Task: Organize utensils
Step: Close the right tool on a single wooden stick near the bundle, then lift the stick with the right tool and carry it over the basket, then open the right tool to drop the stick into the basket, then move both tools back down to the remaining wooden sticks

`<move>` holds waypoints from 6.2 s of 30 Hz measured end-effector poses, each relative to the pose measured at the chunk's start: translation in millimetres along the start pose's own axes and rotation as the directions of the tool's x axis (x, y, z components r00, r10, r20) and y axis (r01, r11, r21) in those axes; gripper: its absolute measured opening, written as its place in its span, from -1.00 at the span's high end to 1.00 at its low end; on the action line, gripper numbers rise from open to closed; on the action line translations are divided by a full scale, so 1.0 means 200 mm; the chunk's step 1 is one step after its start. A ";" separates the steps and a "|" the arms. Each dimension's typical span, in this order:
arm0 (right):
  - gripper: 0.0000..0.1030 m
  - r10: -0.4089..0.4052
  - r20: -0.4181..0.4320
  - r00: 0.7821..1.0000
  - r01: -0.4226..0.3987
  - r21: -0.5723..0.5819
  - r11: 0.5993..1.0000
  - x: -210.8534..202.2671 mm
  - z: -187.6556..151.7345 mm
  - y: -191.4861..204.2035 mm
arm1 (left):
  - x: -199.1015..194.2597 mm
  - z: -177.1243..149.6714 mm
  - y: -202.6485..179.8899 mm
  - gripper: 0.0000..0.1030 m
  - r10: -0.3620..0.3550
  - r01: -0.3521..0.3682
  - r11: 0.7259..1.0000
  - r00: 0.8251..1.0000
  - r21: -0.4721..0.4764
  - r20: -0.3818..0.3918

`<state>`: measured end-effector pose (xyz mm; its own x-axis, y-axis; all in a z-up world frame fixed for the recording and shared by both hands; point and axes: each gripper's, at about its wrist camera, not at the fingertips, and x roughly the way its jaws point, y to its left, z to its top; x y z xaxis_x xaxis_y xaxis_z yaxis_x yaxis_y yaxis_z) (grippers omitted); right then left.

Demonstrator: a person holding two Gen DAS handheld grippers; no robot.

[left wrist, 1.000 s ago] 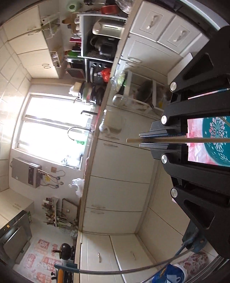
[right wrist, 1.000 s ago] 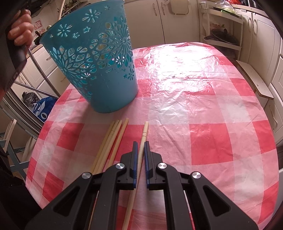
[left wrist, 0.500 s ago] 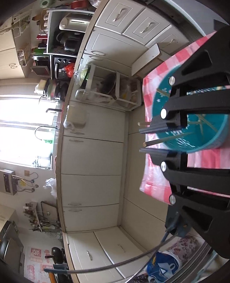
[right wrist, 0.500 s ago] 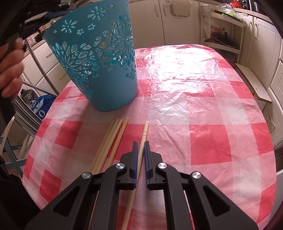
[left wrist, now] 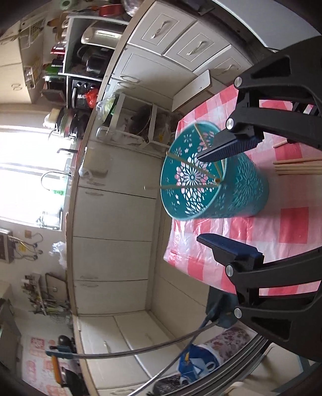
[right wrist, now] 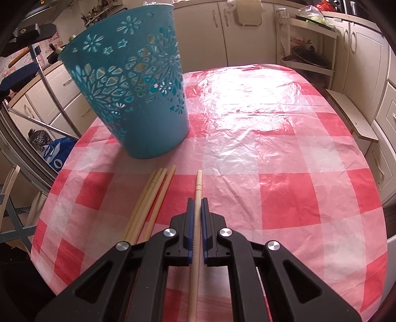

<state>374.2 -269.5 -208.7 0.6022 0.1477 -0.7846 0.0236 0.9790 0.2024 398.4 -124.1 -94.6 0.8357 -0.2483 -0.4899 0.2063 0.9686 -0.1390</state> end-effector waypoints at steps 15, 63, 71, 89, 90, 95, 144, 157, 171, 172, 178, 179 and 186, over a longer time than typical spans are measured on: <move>0.88 0.050 0.122 0.991 -0.059 0.076 0.995 -0.11 0.02 -0.07 | -0.11 0.02 -0.19 -0.56 -0.079 0.079 0.993 0.997 0.085 0.001; 0.88 0.262 0.249 0.932 -0.317 0.212 0.925 -0.24 0.07 -0.21 | -0.03 0.02 -0.20 -0.64 -0.045 0.049 0.995 0.998 0.084 -0.050; 0.88 0.267 0.252 0.930 -0.323 0.212 0.922 -0.24 0.07 -0.21 | -0.02 0.01 -0.19 -0.64 -0.042 0.047 0.995 0.998 0.084 -0.054; 0.88 0.313 0.315 0.896 -0.394 0.238 0.888 -0.33 0.12 -0.23 | 0.01 0.07 0.08 -0.66 0.036 -0.037 0.999 0.998 -0.023 -0.045; 0.88 0.315 0.320 0.893 -0.398 0.239 0.886 -0.34 0.13 -0.22 | 0.01 0.07 0.13 -0.66 0.049 -0.051 0.997 0.998 -0.049 -0.046; 0.88 0.333 0.362 0.870 -0.431 0.233 0.872 -0.42 0.20 -0.23 | 0.03 0.09 0.50 -0.66 0.119 -0.137 0.950 0.990 -0.281 -0.081; 0.89 0.340 0.499 0.797 -0.411 0.036 0.911 -0.60 0.73 0.23 | 0.07 0.08 0.65 -0.66 0.103 -0.141 0.912 0.988 -0.386 -0.118; 0.88 0.067 0.530 0.846 -0.158 0.130 0.979 -0.27 0.92 0.34 | 0.07 0.09 0.63 -0.66 0.086 -0.124 0.909 0.990 -0.398 -0.111; 0.83 0.058 0.450 0.891 -0.110 0.090 0.990 -0.43 0.52 0.24 | 0.01 0.09 0.53 -0.66 0.042 -0.070 0.927 0.996 -0.368 -0.085; 0.77 0.053 0.444 0.894 -0.107 0.097 0.990 -0.44 0.50 0.24 | 0.01 0.09 0.53 -0.66 0.042 -0.070 0.927 0.996 -0.369 -0.085; 0.71 0.012 0.382 0.924 -0.069 0.136 0.988 -0.45 0.31 0.14 | 0.01 0.09 0.54 -0.66 0.039 -0.068 0.927 0.996 -0.369 -0.086; 0.69 0.006 0.361 0.932 -0.060 0.141 0.988 -0.44 0.27 0.13 | 0.00 0.09 0.54 -0.67 0.038 -0.067 0.928 0.996 -0.368 -0.087; 0.59 -0.024 0.234 0.972 -0.015 0.160 0.987 -0.27 0.09 0.06 | 0.00 0.08 0.52 -0.68 0.035 -0.065 0.933 0.995 -0.354 -0.091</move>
<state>355.9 -267.3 -154.1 0.7715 0.0877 -0.6301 0.1419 0.9418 0.3048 427.1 -23.8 -95.0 0.7923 -0.2150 -0.5710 -0.0419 0.9144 -0.4025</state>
